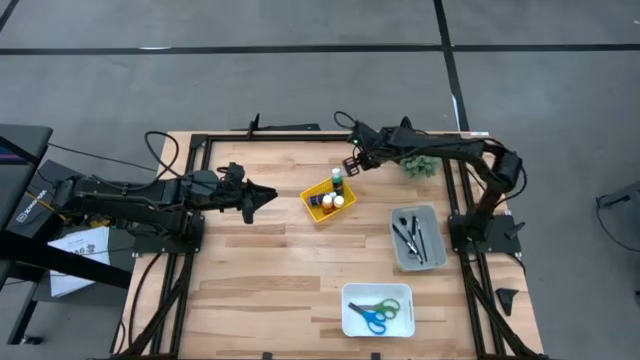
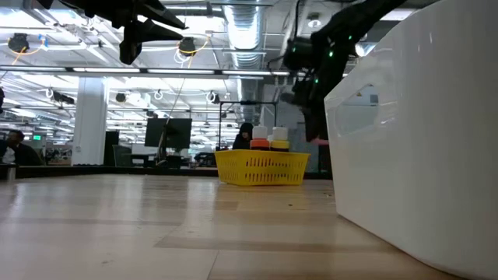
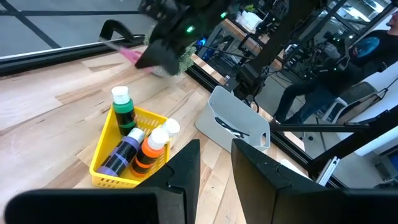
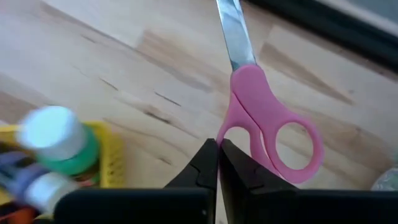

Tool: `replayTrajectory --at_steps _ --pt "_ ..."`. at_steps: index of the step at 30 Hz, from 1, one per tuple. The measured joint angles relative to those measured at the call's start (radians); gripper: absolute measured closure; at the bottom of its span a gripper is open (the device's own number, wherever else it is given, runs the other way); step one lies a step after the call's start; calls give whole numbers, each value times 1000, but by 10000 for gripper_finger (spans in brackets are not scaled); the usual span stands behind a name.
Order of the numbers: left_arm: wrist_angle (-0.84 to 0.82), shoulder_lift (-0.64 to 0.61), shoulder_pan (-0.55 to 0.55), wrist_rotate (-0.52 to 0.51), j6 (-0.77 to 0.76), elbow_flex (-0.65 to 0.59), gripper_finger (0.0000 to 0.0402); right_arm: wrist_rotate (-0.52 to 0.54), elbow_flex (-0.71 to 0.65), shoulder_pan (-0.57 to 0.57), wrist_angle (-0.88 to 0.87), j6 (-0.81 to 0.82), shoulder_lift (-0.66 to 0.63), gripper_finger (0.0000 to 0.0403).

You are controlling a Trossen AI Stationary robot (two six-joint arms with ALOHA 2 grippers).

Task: Pick & Place Paint Supplies
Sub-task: Put the pink scissors into the white bin

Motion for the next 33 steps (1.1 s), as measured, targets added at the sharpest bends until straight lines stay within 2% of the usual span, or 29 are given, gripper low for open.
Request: replayTrajectory --at_steps 6,9,18,25,33 --pt "0 0 0 0 1 0 316 -2 1 42 -30 5 -109 402" --pt "0 0 0 0 1 0 316 -44 1 81 -59 13 -164 403" --pt "-1 0 0 27 43 0 316 -149 2 298 -104 81 -287 403" --pt "-3 0 0 59 93 0 316 -158 3 523 -205 287 -328 403" --pt "-6 0 0 96 137 0 316 -154 3 791 -219 630 -304 403"
